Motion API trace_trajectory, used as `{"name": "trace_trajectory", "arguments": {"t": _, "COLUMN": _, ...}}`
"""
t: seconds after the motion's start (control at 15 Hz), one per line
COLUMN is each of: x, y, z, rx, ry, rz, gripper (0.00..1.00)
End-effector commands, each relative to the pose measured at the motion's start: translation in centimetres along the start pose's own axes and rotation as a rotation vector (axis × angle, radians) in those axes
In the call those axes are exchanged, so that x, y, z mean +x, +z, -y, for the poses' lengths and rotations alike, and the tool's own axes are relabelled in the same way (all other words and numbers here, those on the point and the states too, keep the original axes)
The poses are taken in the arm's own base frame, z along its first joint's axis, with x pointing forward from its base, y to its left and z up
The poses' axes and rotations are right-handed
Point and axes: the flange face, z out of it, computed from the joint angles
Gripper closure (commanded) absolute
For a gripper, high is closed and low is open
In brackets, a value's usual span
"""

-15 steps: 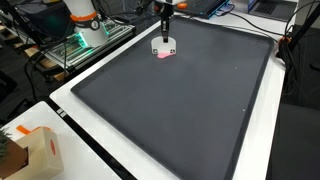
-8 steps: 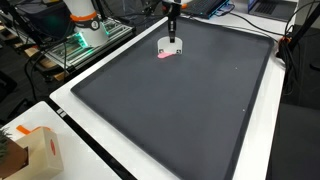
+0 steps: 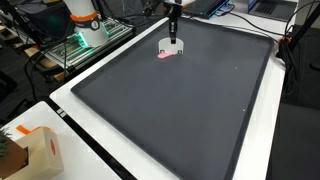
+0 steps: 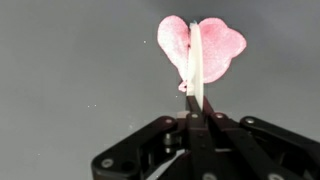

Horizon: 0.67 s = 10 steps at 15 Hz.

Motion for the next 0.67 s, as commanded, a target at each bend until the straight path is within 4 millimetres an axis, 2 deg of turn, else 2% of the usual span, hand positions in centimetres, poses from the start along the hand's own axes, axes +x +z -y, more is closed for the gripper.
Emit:
{"name": "trace_trajectory", "arguments": {"t": 0.0, "x": -3.0, "y": 1.9, "z": -0.6, "rx": 0.017, "ry": 0.026, "rz": 0.056, "gripper": 0.99}}
{"name": "trace_trajectory", "arguments": {"t": 0.6, "x": -6.7, "y": 1.6, "z": -0.9, "rx": -0.084, "ry": -0.019, "rz": 0.09, "gripper": 0.99}}
